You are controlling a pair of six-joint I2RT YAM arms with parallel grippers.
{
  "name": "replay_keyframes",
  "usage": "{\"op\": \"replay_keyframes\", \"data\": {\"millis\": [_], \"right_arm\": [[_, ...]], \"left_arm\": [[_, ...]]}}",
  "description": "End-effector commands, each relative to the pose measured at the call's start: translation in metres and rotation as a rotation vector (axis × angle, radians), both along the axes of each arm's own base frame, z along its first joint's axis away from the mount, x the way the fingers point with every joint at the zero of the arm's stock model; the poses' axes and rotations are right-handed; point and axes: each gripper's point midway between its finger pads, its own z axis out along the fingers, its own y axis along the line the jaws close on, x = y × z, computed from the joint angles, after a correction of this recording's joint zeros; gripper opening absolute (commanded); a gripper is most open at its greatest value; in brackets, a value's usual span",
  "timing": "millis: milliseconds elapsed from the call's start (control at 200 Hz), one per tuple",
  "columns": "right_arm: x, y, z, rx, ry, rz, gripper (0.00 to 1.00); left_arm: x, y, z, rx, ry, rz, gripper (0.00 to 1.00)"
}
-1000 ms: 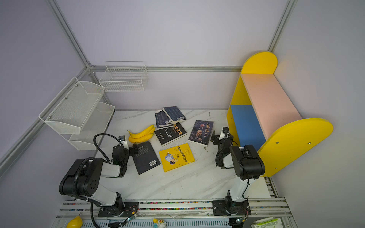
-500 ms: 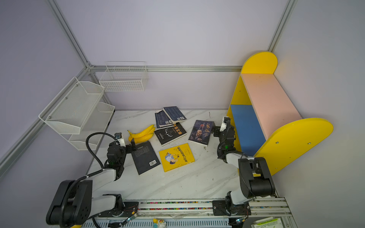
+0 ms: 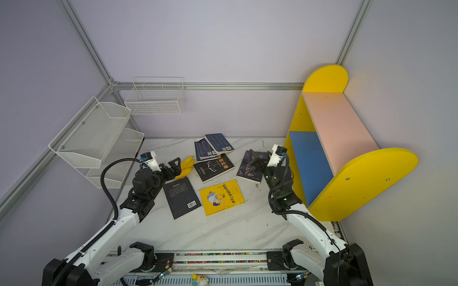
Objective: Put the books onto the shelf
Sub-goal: 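Move both grippers forward toward the yellow cartoon book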
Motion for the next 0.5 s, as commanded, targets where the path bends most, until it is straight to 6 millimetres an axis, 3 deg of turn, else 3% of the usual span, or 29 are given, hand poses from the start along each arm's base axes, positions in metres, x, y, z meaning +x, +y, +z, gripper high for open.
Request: {"op": "replay_keyframes", "data": {"millis": [0, 90, 165, 280, 395, 450, 490], "right_arm": [[-0.002, 0.030, -0.015, -0.038, 0.084, 0.032, 0.97], [-0.001, 0.047, -0.005, -0.055, 0.050, 0.097, 0.97], [0.000, 0.049, -0.001, -0.051, 0.039, 0.104, 0.97], [0.018, 0.020, -0.029, -0.049, 0.245, -0.112, 0.97], [0.028, 0.041, -0.035, -0.101, 0.265, -0.038, 0.97], [0.039, 0.036, -0.040, -0.127, 0.281, -0.098, 0.97], [0.050, 0.034, -0.055, -0.160, 0.309, -0.144, 0.97]], "left_arm": [[0.004, -0.025, 0.024, -0.084, -0.001, -0.044, 1.00], [0.002, -0.045, 0.037, -0.045, -0.052, -0.123, 1.00], [0.002, -0.053, 0.045, -0.072, -0.121, -0.165, 1.00], [0.007, -0.036, 0.028, -0.184, -0.115, -0.042, 1.00], [0.013, -0.033, 0.032, -0.155, -0.111, -0.031, 1.00], [0.022, -0.033, 0.030, -0.077, -0.042, -0.018, 1.00], [0.030, -0.033, 0.027, -0.003, 0.015, -0.015, 1.00]]}}
